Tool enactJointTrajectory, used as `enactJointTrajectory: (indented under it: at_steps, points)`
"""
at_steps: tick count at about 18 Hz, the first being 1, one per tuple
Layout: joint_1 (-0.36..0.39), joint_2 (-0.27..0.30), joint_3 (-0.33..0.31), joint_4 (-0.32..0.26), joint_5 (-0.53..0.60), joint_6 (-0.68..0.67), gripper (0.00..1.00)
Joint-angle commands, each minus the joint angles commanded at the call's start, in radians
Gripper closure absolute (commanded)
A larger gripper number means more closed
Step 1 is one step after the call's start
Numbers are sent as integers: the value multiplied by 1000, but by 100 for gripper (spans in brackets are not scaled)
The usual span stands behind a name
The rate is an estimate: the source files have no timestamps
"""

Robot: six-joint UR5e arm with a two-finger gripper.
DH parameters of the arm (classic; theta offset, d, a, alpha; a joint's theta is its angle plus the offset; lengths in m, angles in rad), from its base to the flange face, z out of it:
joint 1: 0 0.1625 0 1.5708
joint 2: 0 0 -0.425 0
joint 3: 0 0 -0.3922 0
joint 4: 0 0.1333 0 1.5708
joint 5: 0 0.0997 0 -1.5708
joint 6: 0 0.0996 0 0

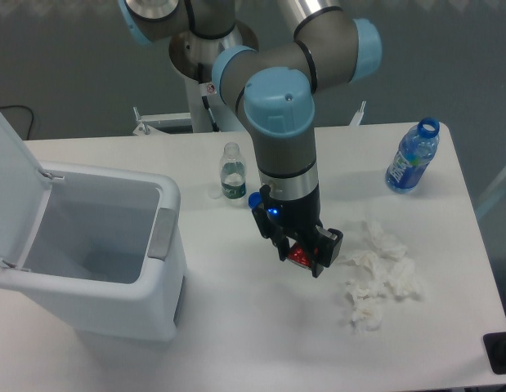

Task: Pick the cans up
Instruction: 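Lift the gripped red can up off the table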

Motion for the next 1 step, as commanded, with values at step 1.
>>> enactJointTrajectory:
  at_steps: [1]
  points:
    - [-2, 0, -2, 0, 2, 0, 40]
